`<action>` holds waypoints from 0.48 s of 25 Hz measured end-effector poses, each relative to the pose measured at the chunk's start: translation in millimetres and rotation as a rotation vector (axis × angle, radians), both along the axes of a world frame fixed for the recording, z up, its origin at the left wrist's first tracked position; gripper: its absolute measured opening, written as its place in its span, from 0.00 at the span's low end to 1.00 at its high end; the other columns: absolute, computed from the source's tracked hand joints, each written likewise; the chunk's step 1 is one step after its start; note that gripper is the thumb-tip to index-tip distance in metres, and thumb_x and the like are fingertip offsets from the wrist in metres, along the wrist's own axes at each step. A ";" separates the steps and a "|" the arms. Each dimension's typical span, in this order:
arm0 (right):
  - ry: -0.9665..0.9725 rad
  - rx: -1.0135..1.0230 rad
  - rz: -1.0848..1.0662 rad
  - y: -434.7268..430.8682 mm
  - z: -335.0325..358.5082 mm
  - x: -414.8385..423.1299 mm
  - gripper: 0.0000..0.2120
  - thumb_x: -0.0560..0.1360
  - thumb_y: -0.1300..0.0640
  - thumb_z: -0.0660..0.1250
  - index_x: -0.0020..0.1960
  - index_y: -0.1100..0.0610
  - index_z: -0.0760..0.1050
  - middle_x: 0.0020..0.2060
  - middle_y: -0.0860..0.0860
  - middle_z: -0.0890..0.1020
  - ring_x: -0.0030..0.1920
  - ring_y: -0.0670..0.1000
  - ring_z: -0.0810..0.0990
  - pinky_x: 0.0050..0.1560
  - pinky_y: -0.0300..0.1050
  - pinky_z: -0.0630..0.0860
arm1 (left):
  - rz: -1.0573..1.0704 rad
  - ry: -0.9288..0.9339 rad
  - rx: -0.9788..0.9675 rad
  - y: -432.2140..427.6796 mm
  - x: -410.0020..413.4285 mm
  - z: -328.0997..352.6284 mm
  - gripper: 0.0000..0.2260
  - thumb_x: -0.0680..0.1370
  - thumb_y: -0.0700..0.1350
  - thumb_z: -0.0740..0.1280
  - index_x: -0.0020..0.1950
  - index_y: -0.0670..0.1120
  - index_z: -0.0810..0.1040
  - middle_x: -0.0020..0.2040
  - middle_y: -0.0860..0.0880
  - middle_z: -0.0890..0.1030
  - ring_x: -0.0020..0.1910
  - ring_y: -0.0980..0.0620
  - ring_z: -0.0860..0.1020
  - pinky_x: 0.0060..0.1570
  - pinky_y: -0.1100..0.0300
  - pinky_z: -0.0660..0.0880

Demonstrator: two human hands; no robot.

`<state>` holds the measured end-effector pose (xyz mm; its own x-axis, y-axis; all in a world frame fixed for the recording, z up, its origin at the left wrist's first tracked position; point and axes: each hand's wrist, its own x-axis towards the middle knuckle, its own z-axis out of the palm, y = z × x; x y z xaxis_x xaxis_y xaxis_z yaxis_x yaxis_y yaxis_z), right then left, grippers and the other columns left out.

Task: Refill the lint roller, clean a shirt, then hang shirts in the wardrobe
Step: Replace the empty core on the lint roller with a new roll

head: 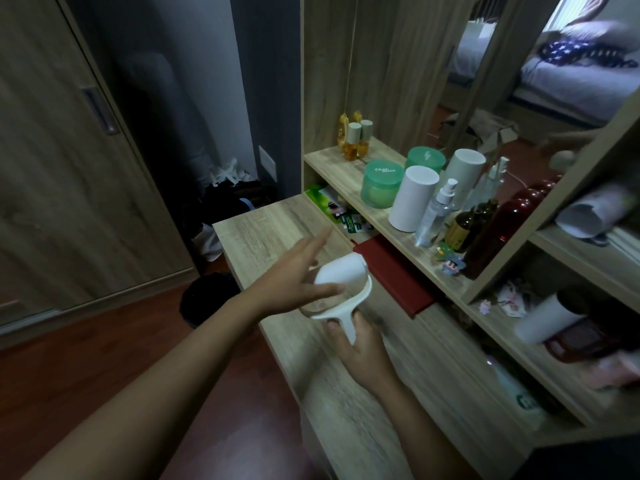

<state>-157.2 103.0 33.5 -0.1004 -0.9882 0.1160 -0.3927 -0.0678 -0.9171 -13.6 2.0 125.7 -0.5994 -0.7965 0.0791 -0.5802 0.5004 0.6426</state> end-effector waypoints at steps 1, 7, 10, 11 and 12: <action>-0.028 0.000 -0.043 0.8 -3.4 0.3 0.07 0.76 0.54 0.63 0.53 0.54 0.75 0.42 0.47 0.82 0.45 0.42 0.81 0.44 0.39 0.76 | 0.062 0.098 -0.057 5.4 3.2 -0.2 0.33 0.74 0.56 0.67 0.75 0.52 0.57 0.67 0.49 0.68 0.62 0.52 0.71 0.59 0.53 0.72; -0.062 -0.002 -0.093 4.5 -8.8 -3.2 0.08 0.73 0.46 0.63 0.47 0.50 0.74 0.38 0.47 0.82 0.41 0.43 0.81 0.41 0.41 0.76 | -0.227 -0.304 -0.767 34.5 14.3 -29.1 0.31 0.79 0.63 0.46 0.71 0.43 0.67 0.70 0.44 0.71 0.69 0.46 0.69 0.67 0.48 0.65; -0.042 -0.034 -0.094 7.6 -7.7 -1.0 0.15 0.70 0.43 0.61 0.44 0.55 0.74 0.33 0.47 0.78 0.36 0.44 0.77 0.35 0.39 0.72 | 0.148 -0.161 -0.273 16.6 23.3 -12.5 0.44 0.71 0.71 0.31 0.76 0.45 0.57 0.75 0.45 0.61 0.75 0.48 0.59 0.72 0.51 0.56; -0.043 -0.036 -0.101 8.5 -7.8 0.3 0.15 0.70 0.44 0.62 0.43 0.57 0.75 0.33 0.49 0.78 0.35 0.45 0.77 0.34 0.40 0.71 | 0.189 -0.074 -0.207 12.3 23.9 -11.8 0.44 0.71 0.72 0.33 0.76 0.45 0.56 0.76 0.46 0.60 0.75 0.49 0.57 0.72 0.54 0.55; -0.049 -0.037 -0.108 9.0 -9.2 0.8 0.14 0.71 0.45 0.62 0.43 0.56 0.75 0.33 0.50 0.79 0.35 0.45 0.77 0.35 0.40 0.72 | 0.167 -0.034 -0.200 13.3 21.8 -11.5 0.42 0.72 0.72 0.38 0.76 0.47 0.56 0.76 0.47 0.61 0.75 0.50 0.58 0.72 0.56 0.56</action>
